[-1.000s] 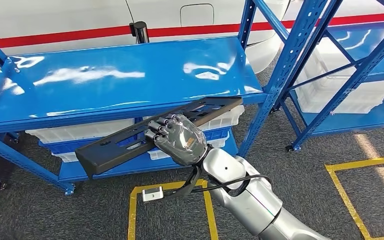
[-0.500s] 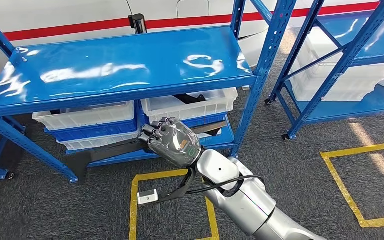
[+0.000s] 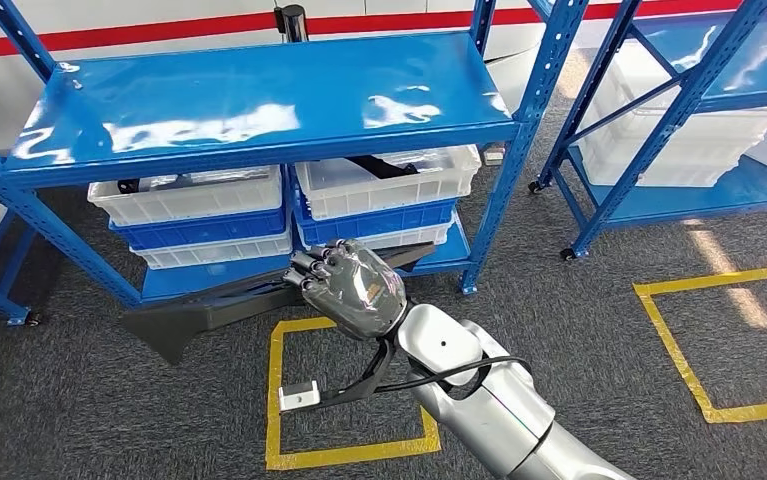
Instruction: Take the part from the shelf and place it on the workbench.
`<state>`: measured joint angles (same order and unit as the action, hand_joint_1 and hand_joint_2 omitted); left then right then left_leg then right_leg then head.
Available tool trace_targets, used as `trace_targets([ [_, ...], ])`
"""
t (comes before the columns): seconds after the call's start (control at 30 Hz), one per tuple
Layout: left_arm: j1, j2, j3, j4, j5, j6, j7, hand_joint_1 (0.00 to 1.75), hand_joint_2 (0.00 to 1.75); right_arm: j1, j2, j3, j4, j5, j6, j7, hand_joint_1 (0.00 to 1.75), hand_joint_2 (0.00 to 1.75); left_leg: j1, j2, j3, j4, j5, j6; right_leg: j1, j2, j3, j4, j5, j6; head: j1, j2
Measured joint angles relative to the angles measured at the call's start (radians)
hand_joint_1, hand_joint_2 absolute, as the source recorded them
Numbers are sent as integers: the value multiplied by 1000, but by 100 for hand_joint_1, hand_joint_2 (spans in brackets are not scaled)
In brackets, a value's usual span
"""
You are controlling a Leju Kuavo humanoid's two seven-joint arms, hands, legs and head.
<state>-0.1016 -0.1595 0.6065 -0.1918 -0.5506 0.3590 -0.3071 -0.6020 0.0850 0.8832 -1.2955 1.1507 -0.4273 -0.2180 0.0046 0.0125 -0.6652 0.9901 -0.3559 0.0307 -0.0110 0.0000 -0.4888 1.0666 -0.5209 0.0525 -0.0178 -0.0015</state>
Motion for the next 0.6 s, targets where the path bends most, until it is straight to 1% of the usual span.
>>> trace_targets([
  [0.03,-1,0,0,0,-2,0,0,0,175,1,1,-1,0,1,-1,0,175,175,-2,0,-5,2,10,-5,2,1,39,-64,-16,-9,-2,0],
  [0.07,-1,1,0,0,-3,1,0,0,175,1,2,-2,-1,3,-3,0,175,175,-2,0,-9,1,21,-10,5,2,57,-100,-29,-18,-4,0],
  [0.1,-1,1,1,0,-3,1,0,0,175,3,2,-4,-1,4,-4,1,175,175,0,-1,-12,-3,32,-16,4,3,50,-107,-27,-27,-7,0],
  [0.13,0,2,2,0,-3,2,0,0,175,4,2,-5,-1,5,-5,1,175,175,2,-3,-18,-4,33,-22,1,1,38,-104,-17,-36,-8,0],
  [0.17,2,2,4,0,-3,2,0,0,175,5,1,-6,0,6,-5,1,175,175,6,-4,-28,7,12,-28,-3,-1,29,-102,-5,-47,-9,0],
  [0.2,4,2,5,0,-3,2,0,0,175,6,1,-7,0,7,-5,1,175,175,8,-6,-40,36,-29,-33,-7,-2,18,-102,9,-56,-11,0],
  [0.23,4,2,6,0,-3,2,0,0,175,6,1,-9,0,8,-5,1,175,175,10,-9,-56,88,-86,-38,-8,-4,6,-101,22,-62,-12,0],
  [0.27,5,2,6,0,-3,2,-1,0,175,6,1,-11,0,10,-5,1,175,175,11,-10,-71,154,-140,-42,-7,-4,-8,-100,35,-65,-13,0],
  [0.3,4,2,6,0,-4,2,-1,0,175,6,0,-14,0,12,-6,1,175,175,12,-11,-83,224,-175,-46,-6,-4,-24,-97,46,-65,-15,0],
  [0.33,4,3,6,0,-5,2,-1,0,175,6,-1,-18,0,14,-6,1,175,175,13,-11,-87,279,-186,-49,-5,-5,-41,-92,56,-63,-14,0],
  [0.37,4,3,6,0,-5,2,-1,0,175,6,-2,-21,0,15,-7,1,175,175,15,-11,-76,302,-174,-50,-5,-5,-58,-85,64,-61,-15,0],
  [0.4,3,4,6,0,-6,2,-1,0,175,6,-3,-23,0,16,-7,2,175,175,18,-11,-49,291,-150,-51,-6,-6,-75,-76,70,-58,-15,0],
  [0.43,2,5,6,0,-8,2,0,0,175,6,-3,-26,0,17,-7,2,175,175,21,-11,-3,242,-128,-52,-6,-6,-91,-66,75,-54,-15,0],
  [0.47,0,6,6,0,-9,2,1,0,175,6,-3,-29,0,18,-7,3,175,175,22,-13,50,175,-127,-52,-6,-5,-105,-56,79,-49,-15,0],
  [0.5,-2,7,6,0,-11,2,2,0,175,6,-3,-34,-1,18,-7,3,175,175,22,-16,94,112,-134,-50,-4,-5,-115,-48,83,-43,-15,0],
  [0.53,-4,7,6,0,-12,2,3,0,175,5,-3,-38,-1,19,-8,4,175,175,20,-19,124,66,-147,-46,-3,-5,-122,-43,89,-36,-14,0],
  [0.57,-6,7,6,0,-13,2,4,0,175,5,-3,-42,-1,20,-11,6,175,175,16,-21,133,45,-158,-40,-2,-5,-126,-42,96,-28,-14,0],
  [0.6,-6,8,7,0,-14,2,5,0,175,5,-3,-45,-1,21,-14,7,175,175,12,-22,129,40,-154,-30,-1,-5,-128,-43,104,-19,-12,0],
])
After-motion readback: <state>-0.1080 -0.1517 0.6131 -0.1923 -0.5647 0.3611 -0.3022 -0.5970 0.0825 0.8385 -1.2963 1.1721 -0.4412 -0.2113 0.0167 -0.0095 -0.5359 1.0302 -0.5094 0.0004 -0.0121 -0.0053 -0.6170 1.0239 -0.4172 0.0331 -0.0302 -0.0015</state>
